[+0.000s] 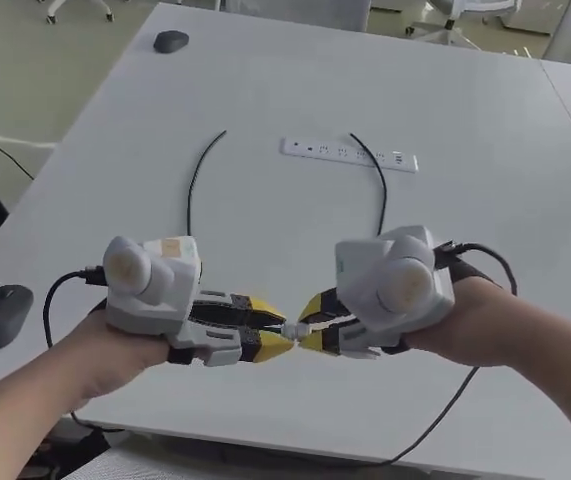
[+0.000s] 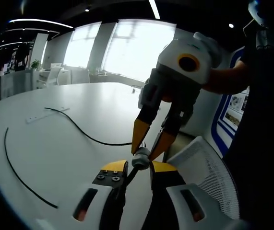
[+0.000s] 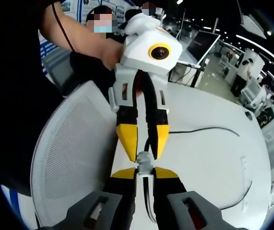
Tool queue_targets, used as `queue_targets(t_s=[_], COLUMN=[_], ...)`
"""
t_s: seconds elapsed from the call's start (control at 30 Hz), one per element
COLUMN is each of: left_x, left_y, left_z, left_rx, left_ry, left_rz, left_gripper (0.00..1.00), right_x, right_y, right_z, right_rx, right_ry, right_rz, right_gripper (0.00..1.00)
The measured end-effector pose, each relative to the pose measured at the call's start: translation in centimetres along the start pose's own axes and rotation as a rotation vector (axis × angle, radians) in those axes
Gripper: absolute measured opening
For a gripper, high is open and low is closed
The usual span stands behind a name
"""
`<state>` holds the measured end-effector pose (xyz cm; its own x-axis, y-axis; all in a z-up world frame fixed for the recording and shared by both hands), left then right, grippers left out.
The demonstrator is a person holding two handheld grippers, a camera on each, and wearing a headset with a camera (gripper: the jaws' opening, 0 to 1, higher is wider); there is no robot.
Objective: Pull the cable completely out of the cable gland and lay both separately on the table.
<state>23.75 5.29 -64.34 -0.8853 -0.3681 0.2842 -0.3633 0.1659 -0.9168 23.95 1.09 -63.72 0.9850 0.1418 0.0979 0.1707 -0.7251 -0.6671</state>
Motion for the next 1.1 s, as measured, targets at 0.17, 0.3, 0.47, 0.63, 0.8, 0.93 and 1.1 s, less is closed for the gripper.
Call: queue_targets(t_s=[0.17,0.3,0.47,0.63,0.8,0.93,1.1], left_x=[0.3,0.5,0.7,0.8,0.6,0.8,1.0], left_y=[-0.1,-0.2,-0.4,-0.8,-1.3,-1.9,-1.7], left_z=[0.1,0.1,0.3,0.1,-0.1,-0.2,-0.1], left_rx=[0.011,0.02,0.026,0.043,0.089,0.124,0.117], left_ry=[0.021,0.025,0.023,0.028,0.03,0.039,0.046], left_rz=[0.033,0.065,0.103,0.108,0.094,0.081,0.075], left_gripper=[0.16,0.16,0.16,0.16,0.16,0.16,0.15], right_x=[0.0,0.0,0.0,0.1,0.5,0.5,0.4], right_y=[0.1,0.3,0.4,0.2,-0.1,-0.6,-0.5], right_z=[-0.1,-0.3,-0.4,-0.8,-1.3,-1.5,-1.3], right_rx=[0.01,0.027,0.038,0.075,0.114,0.141,0.143], right_ry=[-0.009,-0.017,-0.02,-0.021,-0.021,-0.023,-0.031], right_rz=[-0.005,-0.004,-0.01,-0.004,0.024,0.037,0.039], right_gripper=[0.07,0.07,0.07,0.07,0.07,0.06,0.07])
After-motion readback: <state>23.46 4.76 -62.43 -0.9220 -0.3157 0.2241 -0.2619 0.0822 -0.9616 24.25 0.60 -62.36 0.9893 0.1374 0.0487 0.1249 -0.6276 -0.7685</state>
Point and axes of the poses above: the centre of the closed fingertips' face, and the gripper's own axes: z roughly forward along the fingers, x roughly to its right, y roughly out of its underside, the point moved 3 cm from there along -z, roughly backward along the fingers, and after that the axes turned 5 degrees about x, right-handed, at the moved point
